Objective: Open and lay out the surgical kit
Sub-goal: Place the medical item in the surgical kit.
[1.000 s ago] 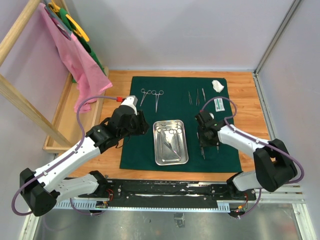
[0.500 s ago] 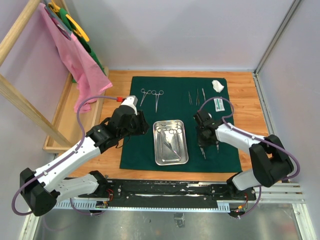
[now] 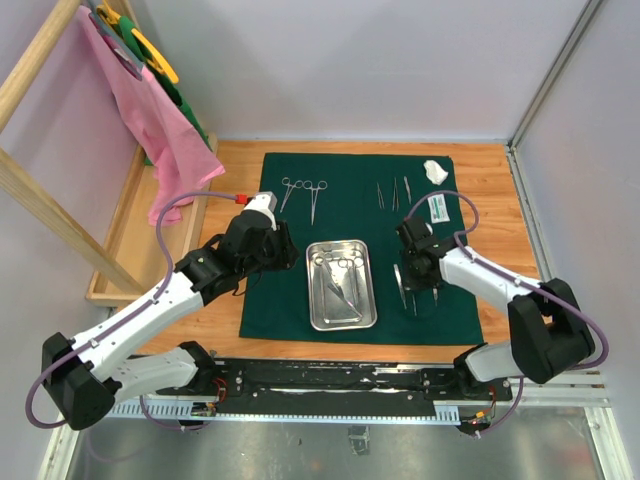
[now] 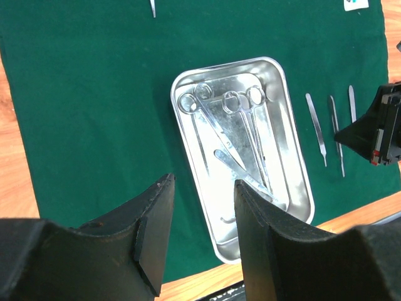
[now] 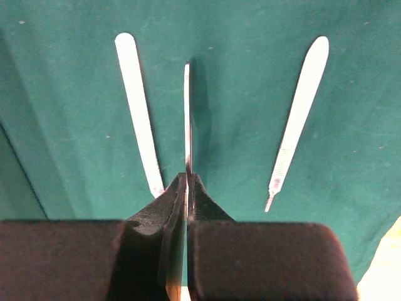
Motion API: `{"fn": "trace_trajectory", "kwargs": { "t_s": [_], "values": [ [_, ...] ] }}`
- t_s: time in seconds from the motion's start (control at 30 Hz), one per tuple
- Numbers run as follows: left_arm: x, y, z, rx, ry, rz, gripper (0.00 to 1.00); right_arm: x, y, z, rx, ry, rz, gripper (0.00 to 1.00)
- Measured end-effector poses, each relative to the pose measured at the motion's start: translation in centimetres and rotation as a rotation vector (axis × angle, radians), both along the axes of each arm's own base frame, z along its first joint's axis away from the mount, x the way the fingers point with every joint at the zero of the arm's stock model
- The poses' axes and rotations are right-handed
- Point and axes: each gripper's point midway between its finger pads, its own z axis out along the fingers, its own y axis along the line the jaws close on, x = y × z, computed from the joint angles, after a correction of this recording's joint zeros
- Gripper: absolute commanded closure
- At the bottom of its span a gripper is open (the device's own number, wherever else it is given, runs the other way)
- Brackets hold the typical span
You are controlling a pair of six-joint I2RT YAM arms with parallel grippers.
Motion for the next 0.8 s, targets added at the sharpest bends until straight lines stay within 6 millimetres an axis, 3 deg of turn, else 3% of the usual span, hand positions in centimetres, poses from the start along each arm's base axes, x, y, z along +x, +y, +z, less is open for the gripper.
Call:
{"fn": "trace_trajectory", "kwargs": {
  "t_s": [0.43,0.8],
  "values": [
    [0.0,0.0,0.0,0.001,0.000,0.000,0.53,0.8,-2.6,-0.8,-0.061,0.013,-0.050,0.96],
    [0.1,0.0,-0.2,0.006,0.006,0.001,0.52,1.1,-3.0,-1.3,-0.097,0.026,-0.030,0.74]
  ]
}}
